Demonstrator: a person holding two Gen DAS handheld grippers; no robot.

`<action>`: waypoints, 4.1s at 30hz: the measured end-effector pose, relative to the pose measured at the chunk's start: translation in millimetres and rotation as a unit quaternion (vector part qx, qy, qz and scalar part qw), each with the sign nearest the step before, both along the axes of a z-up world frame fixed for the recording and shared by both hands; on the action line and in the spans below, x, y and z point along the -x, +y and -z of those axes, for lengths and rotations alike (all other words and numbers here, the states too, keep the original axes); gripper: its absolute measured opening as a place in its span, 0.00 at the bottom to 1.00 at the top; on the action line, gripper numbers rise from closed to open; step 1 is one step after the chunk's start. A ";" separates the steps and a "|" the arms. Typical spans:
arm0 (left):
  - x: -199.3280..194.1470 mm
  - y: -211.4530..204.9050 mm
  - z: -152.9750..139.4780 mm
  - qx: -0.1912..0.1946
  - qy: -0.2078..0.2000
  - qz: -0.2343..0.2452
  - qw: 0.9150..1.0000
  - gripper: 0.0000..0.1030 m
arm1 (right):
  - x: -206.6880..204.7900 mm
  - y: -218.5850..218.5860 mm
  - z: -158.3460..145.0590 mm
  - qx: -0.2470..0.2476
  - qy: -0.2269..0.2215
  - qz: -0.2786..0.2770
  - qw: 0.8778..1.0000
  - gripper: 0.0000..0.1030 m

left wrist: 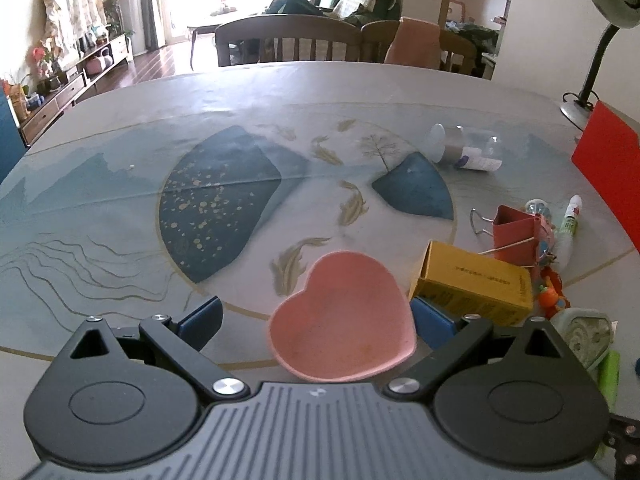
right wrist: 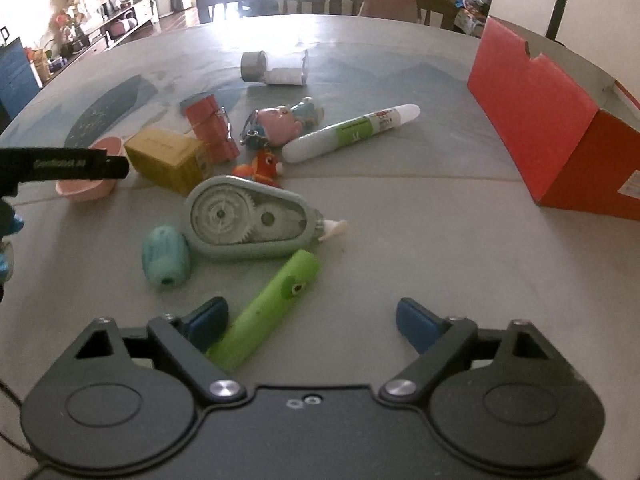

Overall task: Organize rigid objects
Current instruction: 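Grasp the pink heart dish with the left tool while the right tool grasps the green highlighter, then carry the heart dish and highlighter with both tools into the shoebox, then lower and release the heart dish and highlighter inside the shoebox with both tools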

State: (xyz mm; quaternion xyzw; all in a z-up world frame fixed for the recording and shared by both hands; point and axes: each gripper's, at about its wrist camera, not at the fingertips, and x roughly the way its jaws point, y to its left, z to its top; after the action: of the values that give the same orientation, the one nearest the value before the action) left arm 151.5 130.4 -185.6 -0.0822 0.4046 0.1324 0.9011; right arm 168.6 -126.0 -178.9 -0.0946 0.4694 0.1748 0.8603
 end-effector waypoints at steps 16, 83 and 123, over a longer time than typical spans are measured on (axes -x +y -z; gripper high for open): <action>-0.4 -8.1 -0.1 -0.018 -0.003 0.017 1.000 0.70 | -0.6 -3.2 -7.0 -0.001 -0.027 -0.033 0.999 0.15; -197.1 -310.1 -145.6 0.041 -0.019 0.190 0.981 0.69 | -210.7 -273.3 -112.0 -0.061 -0.088 0.060 0.992 0.15; -384.2 -426.2 -25.3 0.016 0.135 0.266 0.954 0.70 | -264.6 -279.8 -38.6 -0.013 0.016 0.058 0.998 0.18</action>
State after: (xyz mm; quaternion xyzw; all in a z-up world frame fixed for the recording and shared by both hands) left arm 535.7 -295.8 -160.3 0.0326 0.5317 -0.1088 0.8393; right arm 433.2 -405.8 -140.3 -0.0537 0.4853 0.1324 0.8626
